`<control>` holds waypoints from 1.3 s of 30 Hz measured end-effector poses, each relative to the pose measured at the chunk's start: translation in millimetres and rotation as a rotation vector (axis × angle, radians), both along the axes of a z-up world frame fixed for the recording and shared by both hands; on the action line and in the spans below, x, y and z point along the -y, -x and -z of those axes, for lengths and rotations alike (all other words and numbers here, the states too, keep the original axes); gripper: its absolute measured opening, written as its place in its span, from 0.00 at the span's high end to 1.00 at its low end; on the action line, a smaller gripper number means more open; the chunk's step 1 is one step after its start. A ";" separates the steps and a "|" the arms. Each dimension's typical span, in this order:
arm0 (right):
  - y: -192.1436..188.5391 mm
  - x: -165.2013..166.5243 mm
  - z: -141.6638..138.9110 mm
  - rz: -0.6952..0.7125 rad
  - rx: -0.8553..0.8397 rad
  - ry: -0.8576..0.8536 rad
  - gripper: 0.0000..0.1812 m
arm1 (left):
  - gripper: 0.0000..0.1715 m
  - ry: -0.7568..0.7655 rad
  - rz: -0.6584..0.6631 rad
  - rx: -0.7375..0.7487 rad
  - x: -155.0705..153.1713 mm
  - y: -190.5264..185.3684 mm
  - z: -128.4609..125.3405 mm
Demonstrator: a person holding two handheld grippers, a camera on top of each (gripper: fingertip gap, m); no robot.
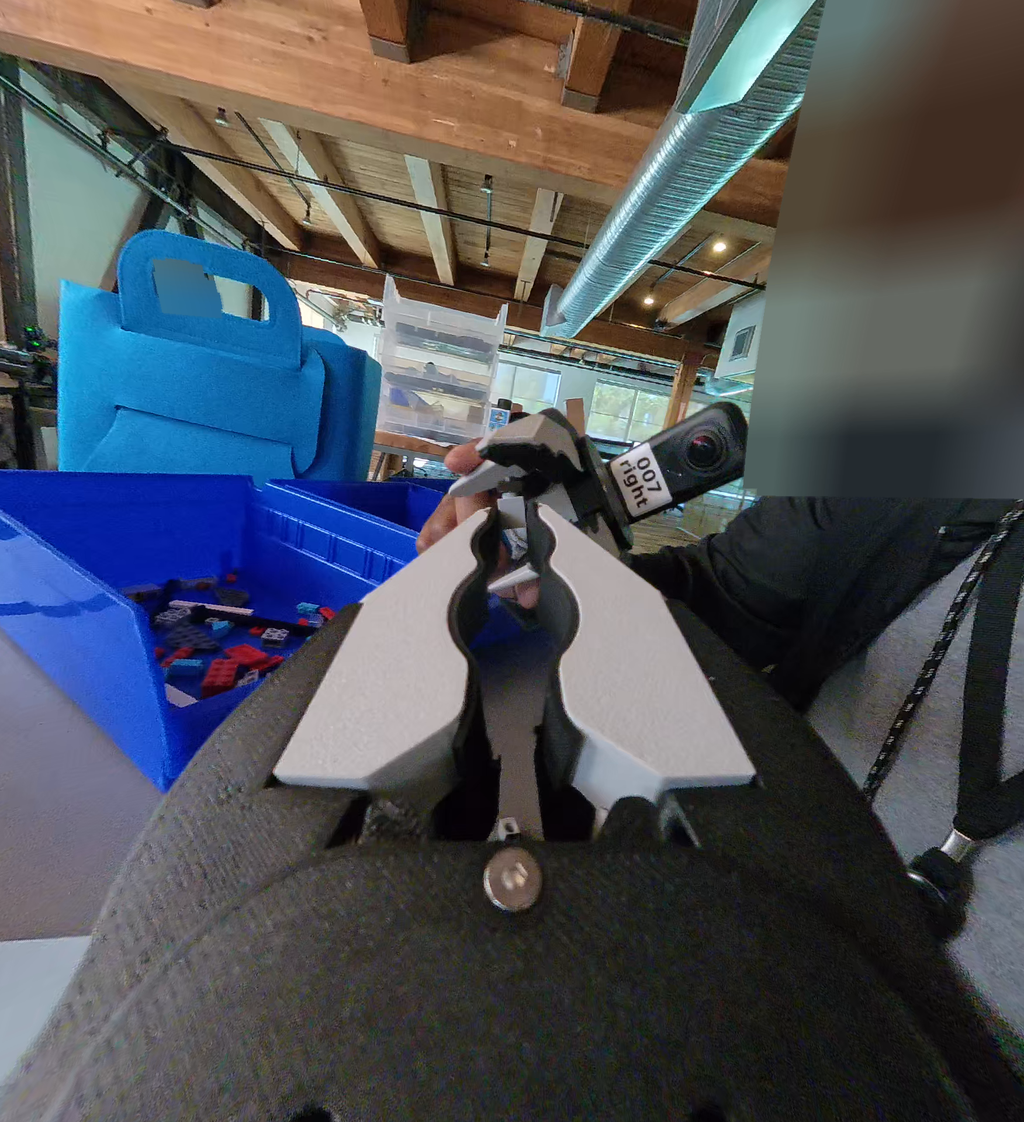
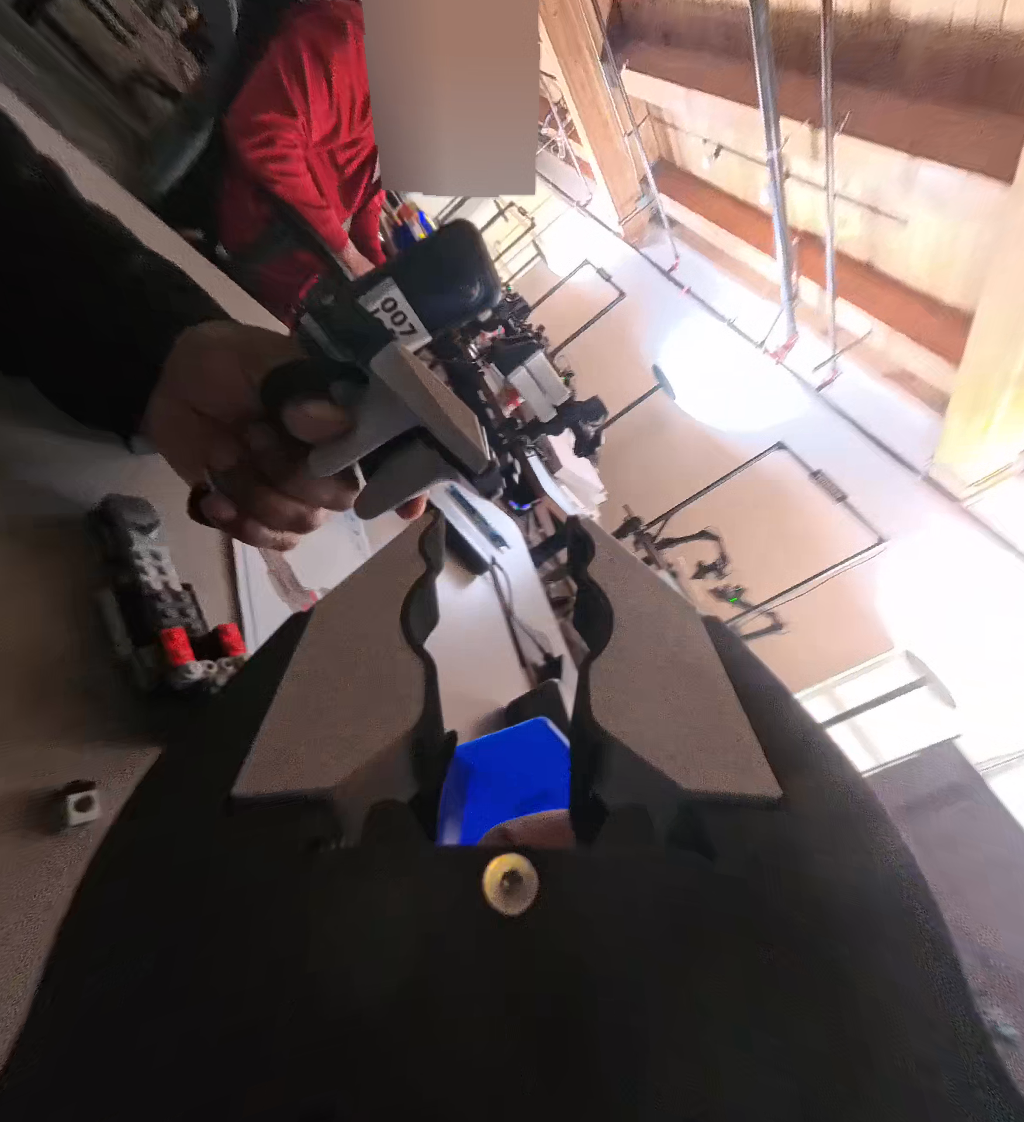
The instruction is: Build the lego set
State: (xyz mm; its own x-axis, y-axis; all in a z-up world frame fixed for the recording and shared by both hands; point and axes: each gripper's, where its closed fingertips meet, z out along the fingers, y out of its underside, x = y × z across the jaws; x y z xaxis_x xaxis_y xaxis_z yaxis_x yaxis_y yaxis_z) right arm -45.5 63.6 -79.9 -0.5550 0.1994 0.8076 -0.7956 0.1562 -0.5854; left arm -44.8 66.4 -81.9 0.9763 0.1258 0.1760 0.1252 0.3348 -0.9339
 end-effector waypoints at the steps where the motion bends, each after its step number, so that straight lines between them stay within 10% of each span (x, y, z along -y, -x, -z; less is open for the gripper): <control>1: -3.0 1.6 -0.1 0.001 -0.031 0.000 0.77 | 0.95 0.000 0.009 0.004 -1.8 -1.0 0.8; 39: -1.6 13.9 8.7 -0.006 -0.079 -0.012 0.90 | 0.95 0.042 0.067 0.095 -11.0 -0.9 13.0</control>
